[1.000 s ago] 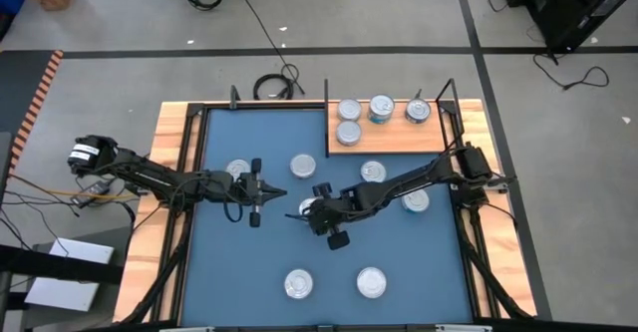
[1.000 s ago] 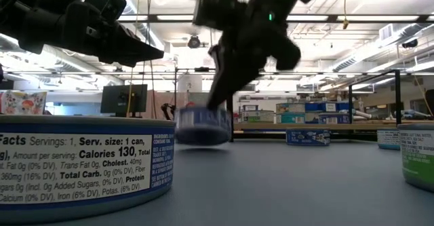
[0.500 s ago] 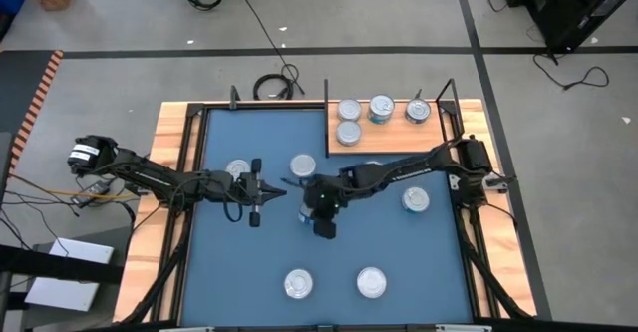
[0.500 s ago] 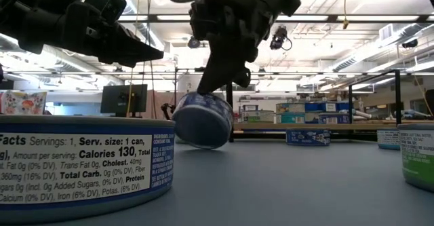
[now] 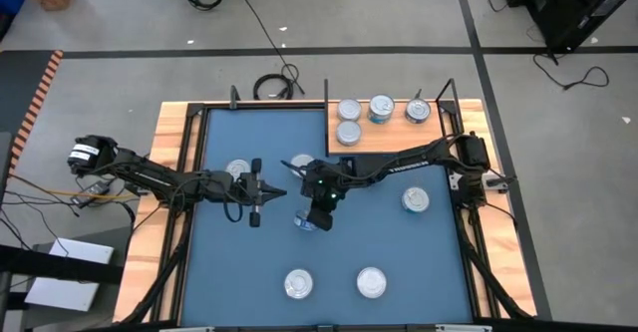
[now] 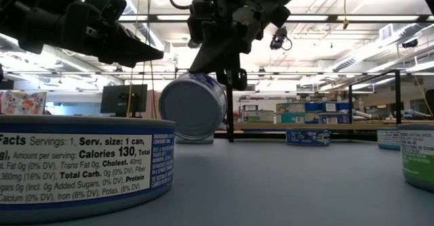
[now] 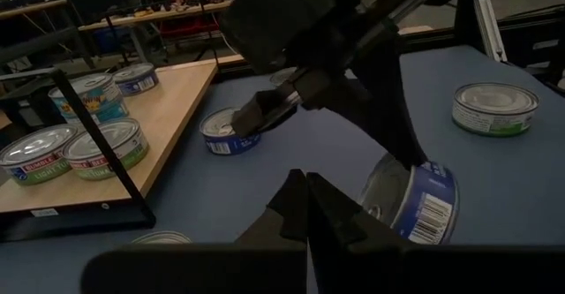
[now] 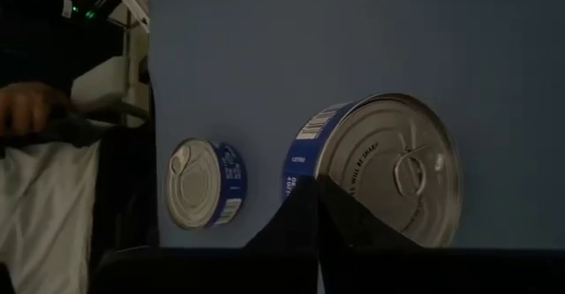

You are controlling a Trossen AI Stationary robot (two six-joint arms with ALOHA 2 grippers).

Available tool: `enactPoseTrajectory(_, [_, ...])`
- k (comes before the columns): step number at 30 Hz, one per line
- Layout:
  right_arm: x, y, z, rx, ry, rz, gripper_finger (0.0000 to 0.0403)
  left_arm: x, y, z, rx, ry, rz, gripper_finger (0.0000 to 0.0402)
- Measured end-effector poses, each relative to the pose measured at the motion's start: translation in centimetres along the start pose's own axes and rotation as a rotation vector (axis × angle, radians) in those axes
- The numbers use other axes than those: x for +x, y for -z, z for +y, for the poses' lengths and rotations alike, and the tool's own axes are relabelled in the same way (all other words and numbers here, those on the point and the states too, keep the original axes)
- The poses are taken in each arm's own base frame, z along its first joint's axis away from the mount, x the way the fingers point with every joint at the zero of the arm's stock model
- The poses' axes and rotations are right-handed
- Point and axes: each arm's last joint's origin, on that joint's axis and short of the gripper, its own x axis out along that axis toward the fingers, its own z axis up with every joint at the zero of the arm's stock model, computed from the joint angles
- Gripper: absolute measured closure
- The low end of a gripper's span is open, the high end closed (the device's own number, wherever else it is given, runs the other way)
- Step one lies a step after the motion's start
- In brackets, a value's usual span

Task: Stack canned seafood by type on shelf
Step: Stack the left blue tuna can on to the blue tuna can on the shelf

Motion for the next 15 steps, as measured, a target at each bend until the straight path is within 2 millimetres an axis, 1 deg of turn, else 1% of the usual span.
enactPoseTrajectory(8, [0.1,0.2,0.0,0.013,-0.032,0.021,0.0403,0.0,0.0,0.0,-0.015,0.0,0.0,0.04])
enactPoseTrajectory(15, [0.1,0.8,-2.2,0.078,-0.012,0.032,0.0403,0.0,0.0,0.0,-0.015,0.0,0.0,0.04])
